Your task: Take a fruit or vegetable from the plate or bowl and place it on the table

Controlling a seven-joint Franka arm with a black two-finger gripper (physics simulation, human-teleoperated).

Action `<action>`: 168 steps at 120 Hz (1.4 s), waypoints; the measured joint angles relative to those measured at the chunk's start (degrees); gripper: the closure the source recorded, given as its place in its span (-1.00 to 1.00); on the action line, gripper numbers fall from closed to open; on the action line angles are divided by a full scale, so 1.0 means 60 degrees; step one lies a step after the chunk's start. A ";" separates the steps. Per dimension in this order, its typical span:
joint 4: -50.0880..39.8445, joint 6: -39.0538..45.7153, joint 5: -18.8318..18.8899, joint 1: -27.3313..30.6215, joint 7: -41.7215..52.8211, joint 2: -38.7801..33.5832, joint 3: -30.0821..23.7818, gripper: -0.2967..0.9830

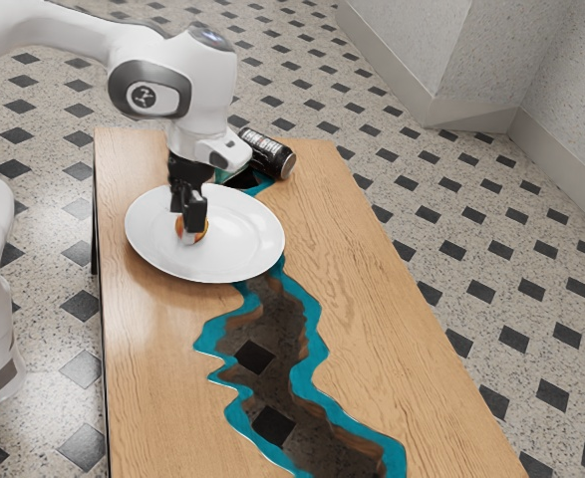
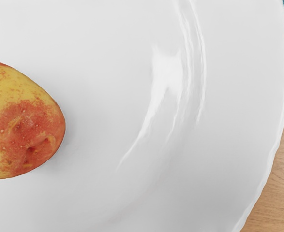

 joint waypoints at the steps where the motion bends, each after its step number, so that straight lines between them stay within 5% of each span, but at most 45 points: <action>1: 0.0002 0.0025 0.0001 0.0016 -0.0004 0.0020 0.0001 -0.54; 50: 0.0836 0.0580 0.0059 0.0797 -0.0145 0.1786 0.0386 -0.54; 96: 0.0678 0.0662 0.0028 0.1220 -0.0207 0.1969 0.0695 -0.54; 137: 0.0599 0.1132 0.0023 0.0596 -0.0240 0.2709 0.1616 -0.53; 168: 0.0662 0.1391 0.0059 0.0448 -0.0283 0.2773 0.1791 0.00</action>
